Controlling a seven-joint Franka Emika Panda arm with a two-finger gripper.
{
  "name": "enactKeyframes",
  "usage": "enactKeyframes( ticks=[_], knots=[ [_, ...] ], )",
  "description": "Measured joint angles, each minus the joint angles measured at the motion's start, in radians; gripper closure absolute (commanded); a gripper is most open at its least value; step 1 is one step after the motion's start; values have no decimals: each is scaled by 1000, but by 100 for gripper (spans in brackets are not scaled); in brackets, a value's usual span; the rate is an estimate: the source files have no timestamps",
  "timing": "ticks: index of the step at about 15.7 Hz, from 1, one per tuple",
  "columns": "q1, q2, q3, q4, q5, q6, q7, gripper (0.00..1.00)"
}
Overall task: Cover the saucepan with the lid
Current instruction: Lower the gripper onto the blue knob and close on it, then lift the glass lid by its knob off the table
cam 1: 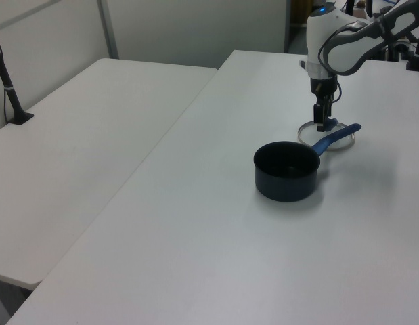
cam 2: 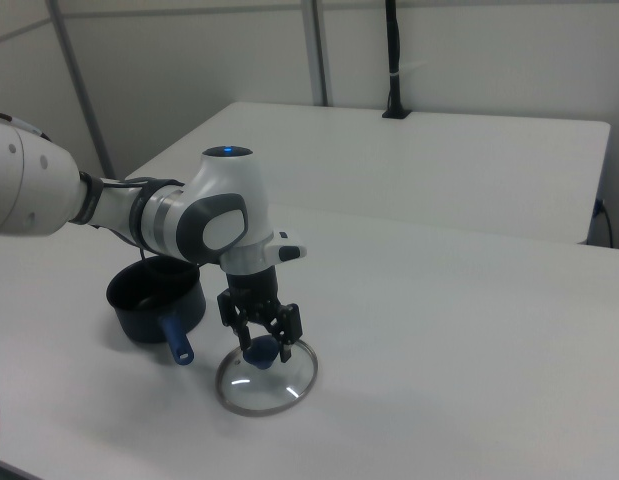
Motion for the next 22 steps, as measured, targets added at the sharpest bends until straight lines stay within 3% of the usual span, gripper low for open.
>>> enactKeyframes(
  ticks=[4,17,22],
  knots=[
    [0,0,0,-6,0,0,-1,43],
    [-4,-22,-1,1,0,-56,-2,45],
    [-4,-65,-3,73,0,-168,-2,45]
  ],
)
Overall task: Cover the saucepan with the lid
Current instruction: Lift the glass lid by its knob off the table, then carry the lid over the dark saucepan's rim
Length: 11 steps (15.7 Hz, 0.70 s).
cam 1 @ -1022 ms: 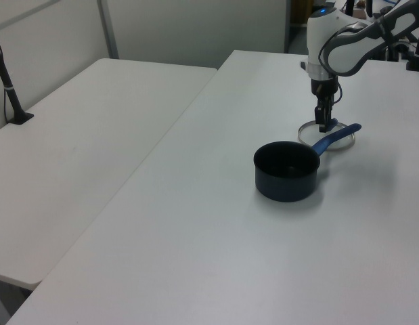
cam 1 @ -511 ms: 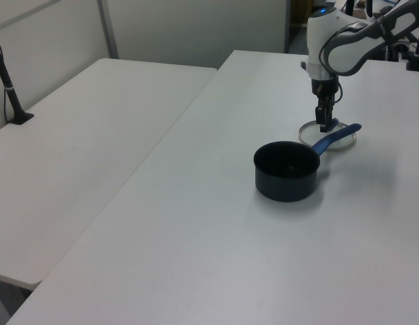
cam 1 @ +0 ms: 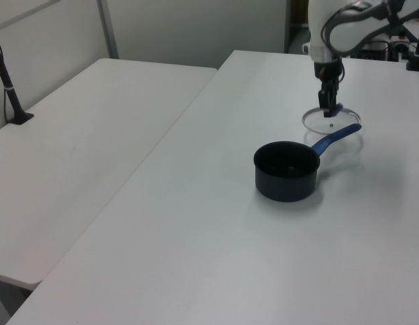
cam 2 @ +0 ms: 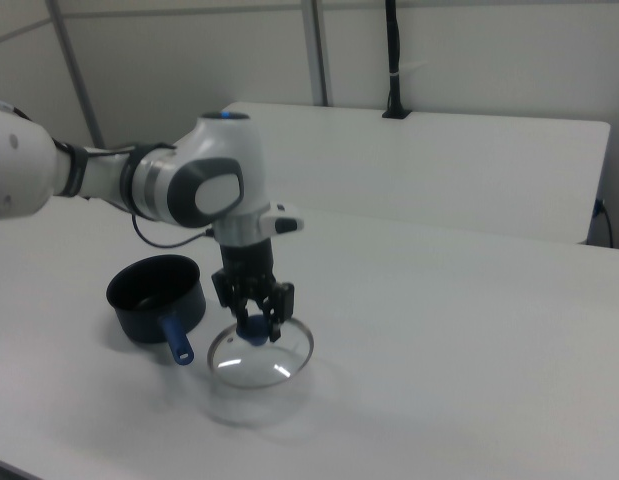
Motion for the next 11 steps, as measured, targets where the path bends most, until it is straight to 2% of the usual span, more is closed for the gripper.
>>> enactKeyframes(
  ticks=[9,11],
  knots=[
    [1,-10,-2,142,6,-34,12,45],
    [14,-10,3,174,38,-54,21,45]
  ],
)
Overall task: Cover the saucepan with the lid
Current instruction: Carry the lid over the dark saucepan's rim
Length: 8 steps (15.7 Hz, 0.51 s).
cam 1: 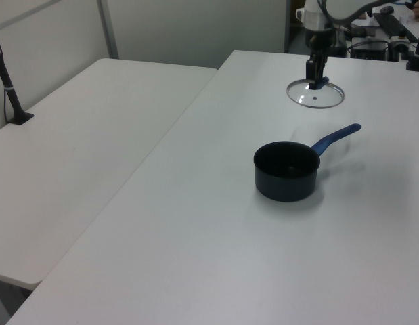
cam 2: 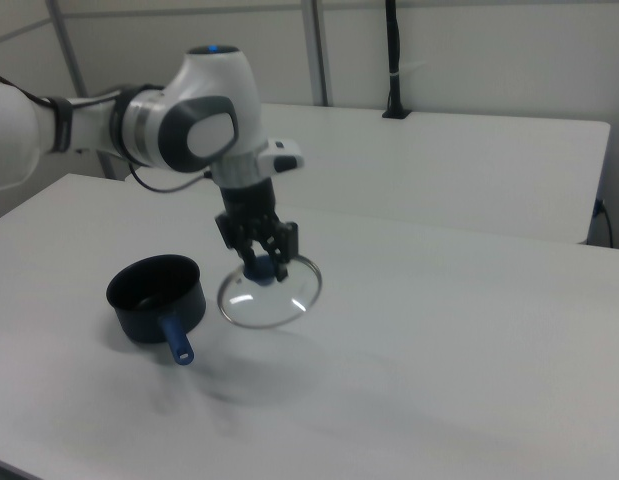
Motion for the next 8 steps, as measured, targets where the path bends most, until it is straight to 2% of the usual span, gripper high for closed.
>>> enactKeyframes(
  ticks=[2,8],
  knots=[
    [50,0,3,19,23,-9,31,45],
    [223,10,11,40,27,-10,181,45]
  ],
)
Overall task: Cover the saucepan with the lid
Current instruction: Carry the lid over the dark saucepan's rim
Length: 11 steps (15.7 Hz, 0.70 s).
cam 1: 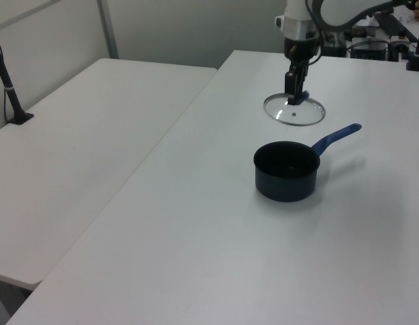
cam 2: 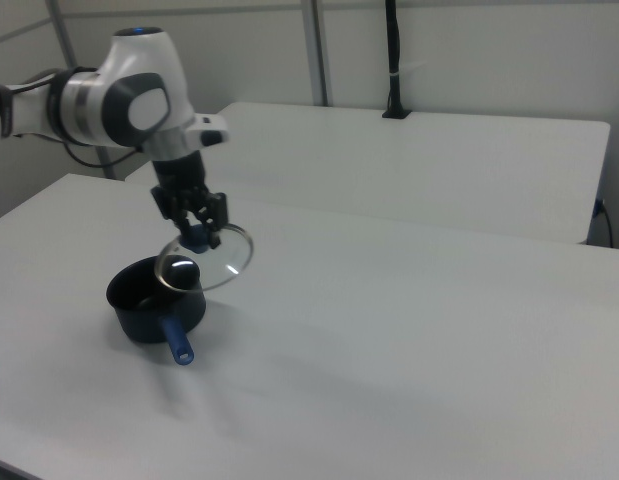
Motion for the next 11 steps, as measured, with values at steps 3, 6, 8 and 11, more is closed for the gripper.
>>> enactKeyframes(
  ticks=[3,6,8,11],
  knots=[
    [71,28,1,17,0,0,51,45],
    [114,61,2,24,0,0,67,45],
    [127,78,2,26,0,0,68,44],
    [138,94,2,27,0,0,68,44]
  ],
)
